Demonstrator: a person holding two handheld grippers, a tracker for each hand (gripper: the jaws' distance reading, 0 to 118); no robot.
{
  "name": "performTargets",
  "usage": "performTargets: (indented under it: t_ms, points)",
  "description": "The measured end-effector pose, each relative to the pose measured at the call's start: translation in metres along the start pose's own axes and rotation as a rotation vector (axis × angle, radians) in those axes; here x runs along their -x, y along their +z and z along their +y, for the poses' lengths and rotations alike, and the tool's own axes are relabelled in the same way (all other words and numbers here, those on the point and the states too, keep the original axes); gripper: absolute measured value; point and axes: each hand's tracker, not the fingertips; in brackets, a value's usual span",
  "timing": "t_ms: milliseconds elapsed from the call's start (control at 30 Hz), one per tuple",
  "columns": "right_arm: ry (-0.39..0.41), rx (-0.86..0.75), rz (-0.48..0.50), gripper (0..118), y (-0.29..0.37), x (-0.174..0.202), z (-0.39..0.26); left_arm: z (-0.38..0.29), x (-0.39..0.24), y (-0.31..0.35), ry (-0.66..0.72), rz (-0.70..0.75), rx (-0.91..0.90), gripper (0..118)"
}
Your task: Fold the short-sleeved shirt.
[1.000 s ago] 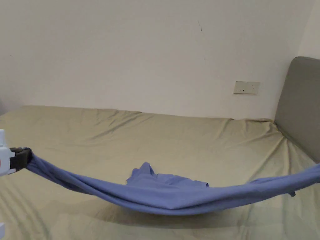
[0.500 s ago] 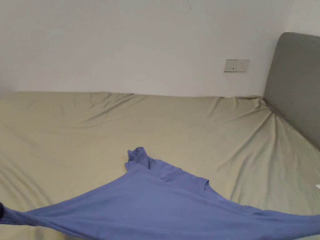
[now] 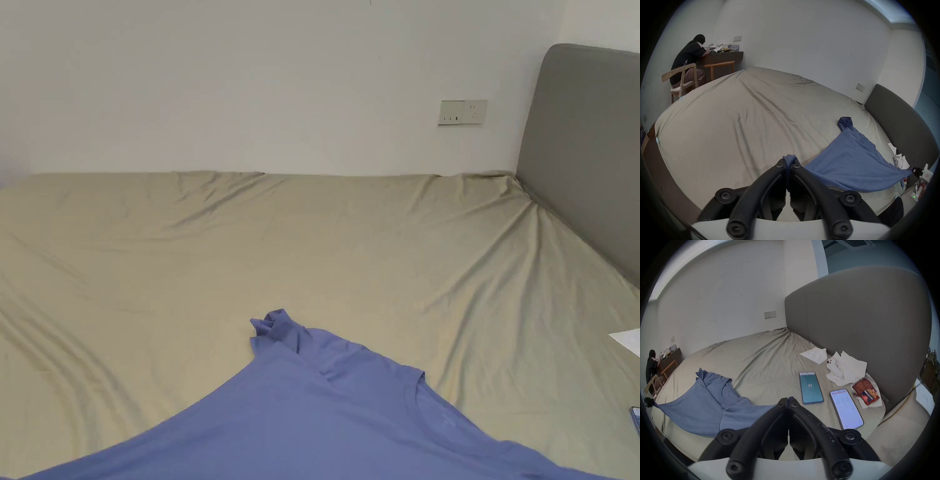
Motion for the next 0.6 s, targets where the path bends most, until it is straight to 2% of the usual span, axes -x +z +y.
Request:
performTargets:
  t_ms: [167, 600]
  points:
    - [-0.001, 0.054, -0.018, 1, 0.003, -0.012, -0.026, -0.022, 0.01, -0.001, 0.025, 0.004, 0.05, 3]
    - [0.044, 0.141, -0.06, 1, -0.014, -0.011, -0.058, -0.066, 0.021, -0.021, 0.07, 0.038, 0.143, 3]
